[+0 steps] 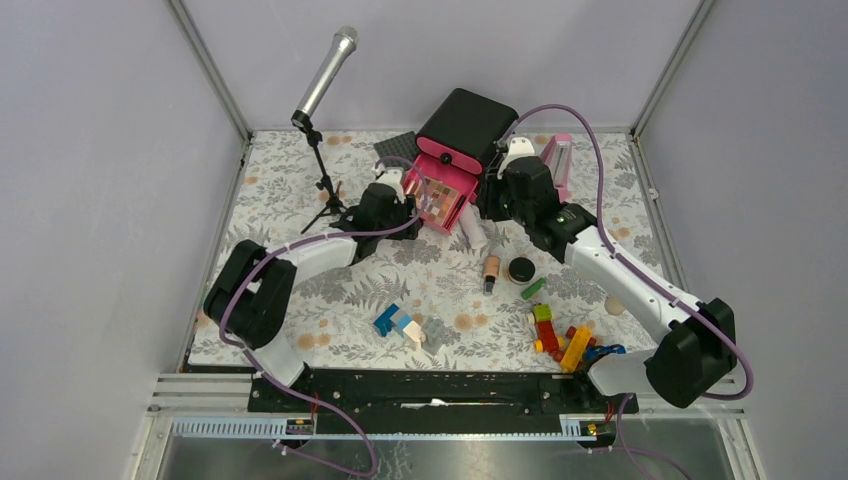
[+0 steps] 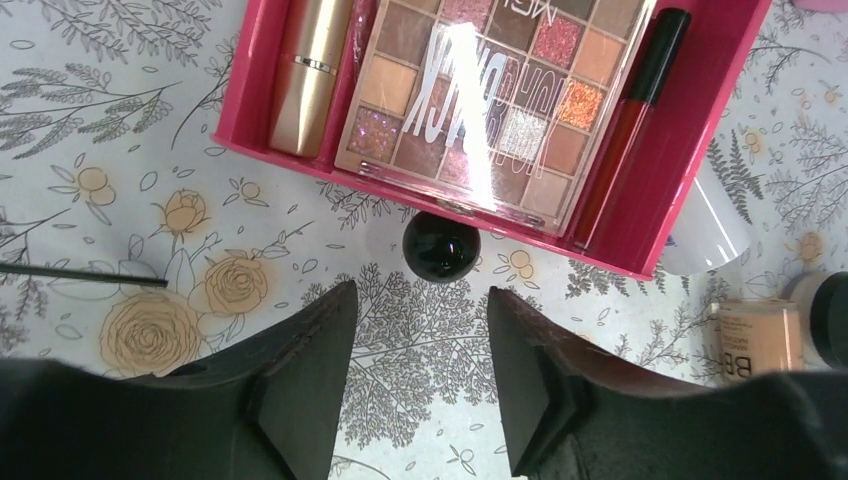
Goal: Organize the makeup
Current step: Close the drawer in the storage box, then open the drawer in the storage box.
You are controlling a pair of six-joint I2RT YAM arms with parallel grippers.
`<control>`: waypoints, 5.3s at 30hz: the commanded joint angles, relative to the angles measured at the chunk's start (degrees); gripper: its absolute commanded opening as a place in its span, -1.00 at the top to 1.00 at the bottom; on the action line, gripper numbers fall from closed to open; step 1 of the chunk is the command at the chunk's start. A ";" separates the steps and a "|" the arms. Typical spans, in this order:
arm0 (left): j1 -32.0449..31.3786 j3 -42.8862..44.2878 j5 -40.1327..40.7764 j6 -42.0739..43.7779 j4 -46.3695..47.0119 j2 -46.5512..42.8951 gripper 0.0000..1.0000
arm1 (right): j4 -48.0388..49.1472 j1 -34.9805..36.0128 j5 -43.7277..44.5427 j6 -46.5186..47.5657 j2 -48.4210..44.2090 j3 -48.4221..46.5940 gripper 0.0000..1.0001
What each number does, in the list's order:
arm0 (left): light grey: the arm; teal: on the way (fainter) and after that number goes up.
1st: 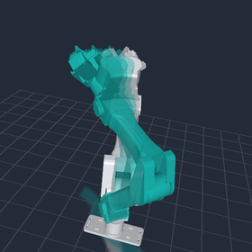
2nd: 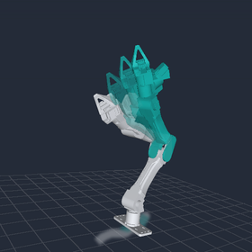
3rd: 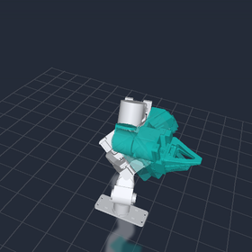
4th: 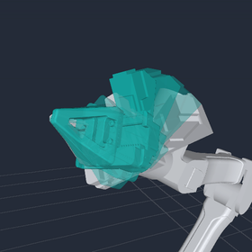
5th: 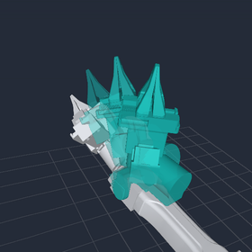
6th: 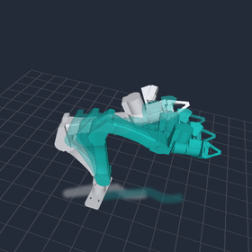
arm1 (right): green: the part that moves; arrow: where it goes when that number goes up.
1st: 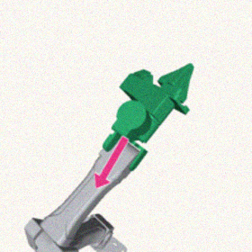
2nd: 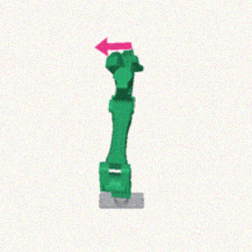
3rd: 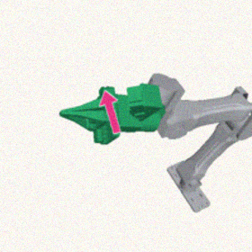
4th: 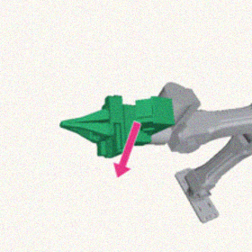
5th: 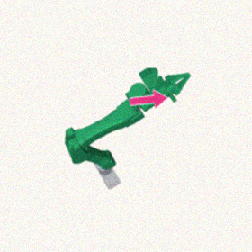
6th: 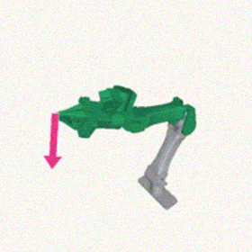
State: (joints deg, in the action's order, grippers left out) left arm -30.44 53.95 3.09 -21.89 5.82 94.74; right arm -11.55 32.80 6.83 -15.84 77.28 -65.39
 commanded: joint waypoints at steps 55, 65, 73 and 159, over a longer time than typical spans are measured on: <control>-0.06 13.89 -4.35 4.99 4.24 5.29 0.53 | 0.16 0.15 3.17 1.07 -3.75 3.15 0.21; -0.15 17.50 -3.80 6.17 6.61 9.03 0.56 | -0.21 0.10 3.83 1.18 -4.47 3.33 0.20; -0.14 21.87 -3.75 6.42 8.05 13.22 0.57 | -0.82 0.16 4.28 1.17 -5.35 3.42 0.20; 0.73 8.30 -0.03 -10.30 14.06 0.82 -0.41 | -10.30 0.00 6.11 -4.02 -16.67 8.25 -0.05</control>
State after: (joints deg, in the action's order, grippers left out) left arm -30.06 64.23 3.22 -32.29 20.78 96.82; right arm -20.40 32.77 14.02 -17.12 62.67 -58.11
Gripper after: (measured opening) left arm 0.692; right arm 0.518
